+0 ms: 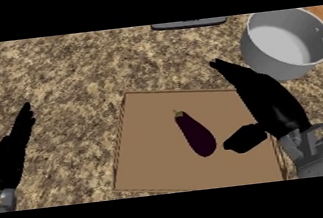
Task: Pick the eggplant from the tray and place it in the pot
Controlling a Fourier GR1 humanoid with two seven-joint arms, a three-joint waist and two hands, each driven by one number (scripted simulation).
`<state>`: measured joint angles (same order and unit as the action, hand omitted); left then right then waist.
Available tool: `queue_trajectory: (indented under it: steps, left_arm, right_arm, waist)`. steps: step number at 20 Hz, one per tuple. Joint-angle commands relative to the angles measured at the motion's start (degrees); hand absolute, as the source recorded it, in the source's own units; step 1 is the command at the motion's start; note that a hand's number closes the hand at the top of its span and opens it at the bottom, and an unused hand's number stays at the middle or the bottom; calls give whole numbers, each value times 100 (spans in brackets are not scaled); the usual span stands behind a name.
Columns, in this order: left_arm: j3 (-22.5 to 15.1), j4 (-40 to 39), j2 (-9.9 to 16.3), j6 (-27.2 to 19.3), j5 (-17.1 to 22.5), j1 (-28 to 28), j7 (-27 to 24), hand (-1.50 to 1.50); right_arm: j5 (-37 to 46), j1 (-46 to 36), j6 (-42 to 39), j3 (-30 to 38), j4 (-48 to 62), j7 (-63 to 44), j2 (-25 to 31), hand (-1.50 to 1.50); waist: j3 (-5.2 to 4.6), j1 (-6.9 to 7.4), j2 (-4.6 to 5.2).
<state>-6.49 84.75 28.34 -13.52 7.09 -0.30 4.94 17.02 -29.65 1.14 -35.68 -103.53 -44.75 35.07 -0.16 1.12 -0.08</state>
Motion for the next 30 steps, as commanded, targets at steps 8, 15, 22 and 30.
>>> queue_trajectory:
  steps: [8, 15, 22, 30]
  left_arm:
    - [109, 39, 45, 122, 13, -202, 197, 0]
    - [39, 21, -145, 82, -168, 207, -162, 0]
    - [165, 52, -193, 121, -141, 110, 73, 0]
    - [296, 111, -271, 176, -233, 237, -74, 0]
  right_arm:
    - [-1425, -1773, -2591, -484, 1773, -2172, -1338, -150]
    - [-1908, -2251, -3038, -412, 2762, -2297, -1729, -150]
    - [-1506, -2410, -2832, -882, 3446, -2414, -2405, -150]
    - [-1171, -2363, -2961, -853, 4285, -1887, -2581, -150]
  waist:
    - [-4, 127, 36]
    - [6, 18, 11]
    - [10, -36, 0]
    - [13, -44, 12]
